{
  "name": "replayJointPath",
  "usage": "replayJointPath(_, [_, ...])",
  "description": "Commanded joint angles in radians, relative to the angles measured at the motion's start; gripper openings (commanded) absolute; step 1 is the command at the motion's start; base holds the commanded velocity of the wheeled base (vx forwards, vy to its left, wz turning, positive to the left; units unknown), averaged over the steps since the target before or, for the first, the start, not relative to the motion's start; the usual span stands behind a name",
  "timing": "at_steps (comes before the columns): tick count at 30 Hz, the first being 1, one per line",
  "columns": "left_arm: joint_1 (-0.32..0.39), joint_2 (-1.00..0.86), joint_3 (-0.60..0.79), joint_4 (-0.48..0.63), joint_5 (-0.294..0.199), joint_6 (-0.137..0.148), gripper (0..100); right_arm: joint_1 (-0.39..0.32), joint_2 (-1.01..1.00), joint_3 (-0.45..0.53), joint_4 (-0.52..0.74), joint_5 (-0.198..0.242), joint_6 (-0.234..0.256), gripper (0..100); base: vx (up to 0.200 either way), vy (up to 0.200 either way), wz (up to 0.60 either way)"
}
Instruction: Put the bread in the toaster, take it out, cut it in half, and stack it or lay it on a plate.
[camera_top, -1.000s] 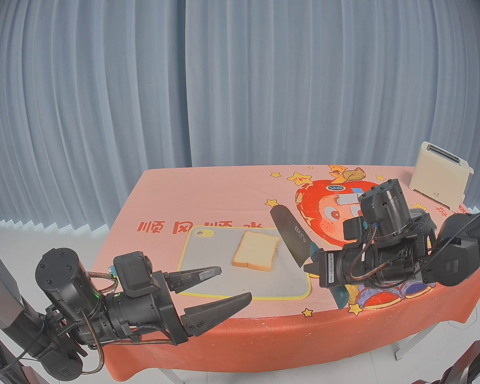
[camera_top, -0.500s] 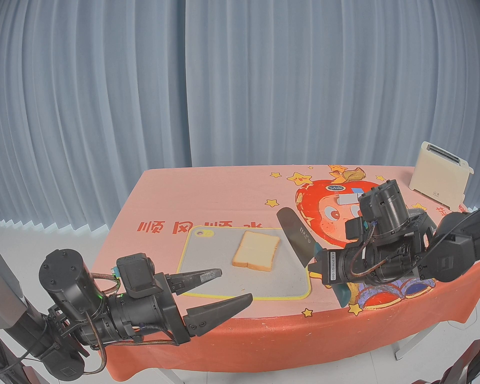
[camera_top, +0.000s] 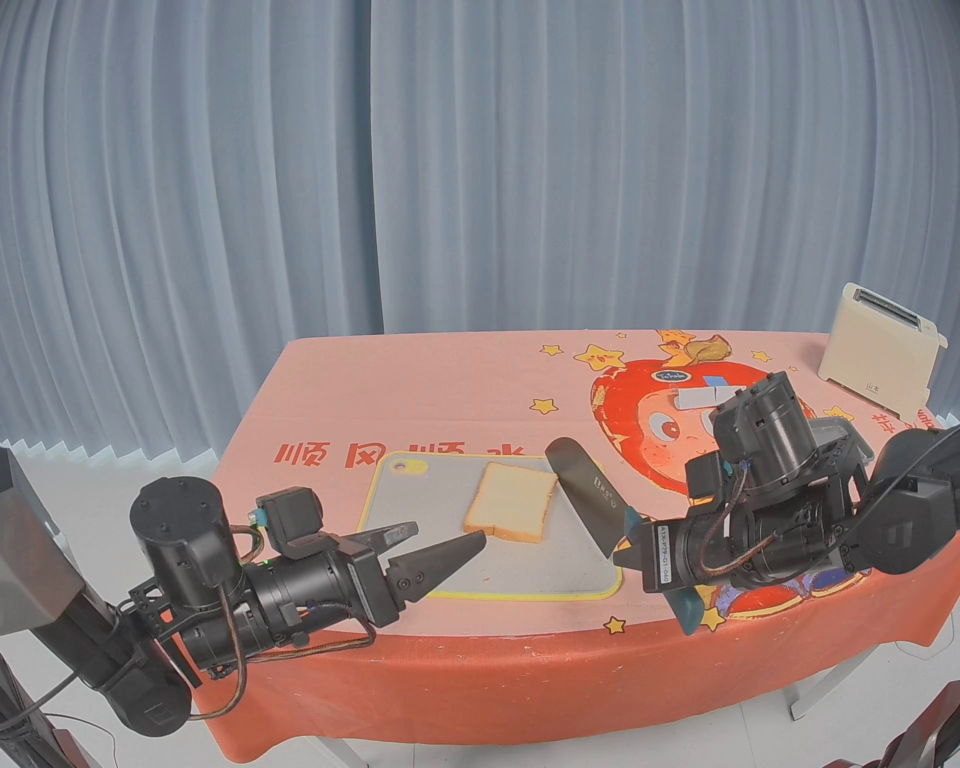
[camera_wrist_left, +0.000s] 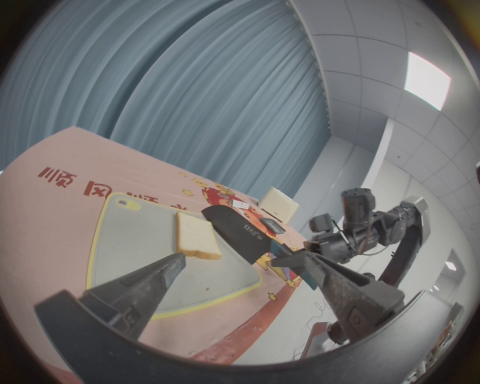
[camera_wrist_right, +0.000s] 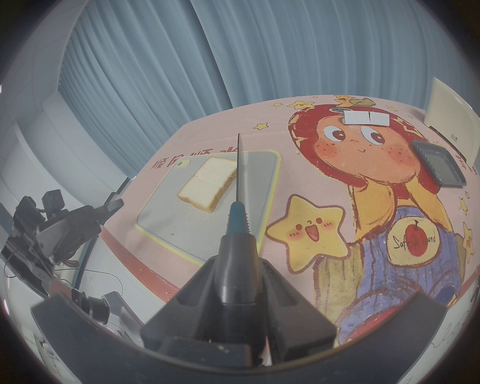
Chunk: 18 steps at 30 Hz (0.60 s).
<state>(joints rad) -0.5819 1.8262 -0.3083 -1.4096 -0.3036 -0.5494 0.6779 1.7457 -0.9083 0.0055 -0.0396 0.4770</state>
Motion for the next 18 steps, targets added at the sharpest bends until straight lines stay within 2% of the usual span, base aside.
replayJointPath(1, [0.028, -0.036, -0.091, 0.116, 0.006, -0.024, 0, 0.003, -0.018, 0.000, 0.004, -0.002, 0.002, 0, 0.000, 0.000, 0.00])
replayJointPath(3, [0.039, -0.038, -0.180, 0.245, 0.003, -0.003, 0, 0.000, -0.018, -0.001, 0.002, 0.000, 0.002, 0, 0.000, 0.000, 0.00])
replayJointPath(6, [0.051, -0.036, -0.249, 0.327, -0.002, 0.014, 0, 0.002, -0.018, 0.000, 0.004, 0.000, 0.002, 0, 0.000, 0.000, 0.00])
replayJointPath(7, [0.059, -0.033, -0.307, 0.434, -0.002, 0.026, 0, 0.003, -0.022, 0.002, 0.004, -0.002, 0.002, 0, 0.000, 0.000, 0.00])
replayJointPath(8, [0.059, -0.033, -0.307, 0.434, -0.002, 0.026, 0, 0.003, -0.022, 0.002, 0.004, -0.002, 0.002, 0, 0.000, 0.000, 0.00])
replayJointPath(9, [0.060, -0.031, -0.388, 0.626, -0.003, 0.048, 0, 0.005, -0.023, 0.003, 0.005, -0.002, 0.000, 0, 0.000, 0.000, 0.00])
replayJointPath(14, [0.050, -0.031, -0.515, 0.899, -0.005, 0.058, 0, 0.003, -0.025, 0.003, 0.005, -0.003, 0.000, 0, 0.000, 0.000, 0.00])
replayJointPath(18, [0.043, 0.012, -0.561, 0.948, -0.003, 0.066, 0, 0.003, -0.020, 0.000, 0.004, -0.003, 0.002, 0, 0.000, 0.000, 0.00])
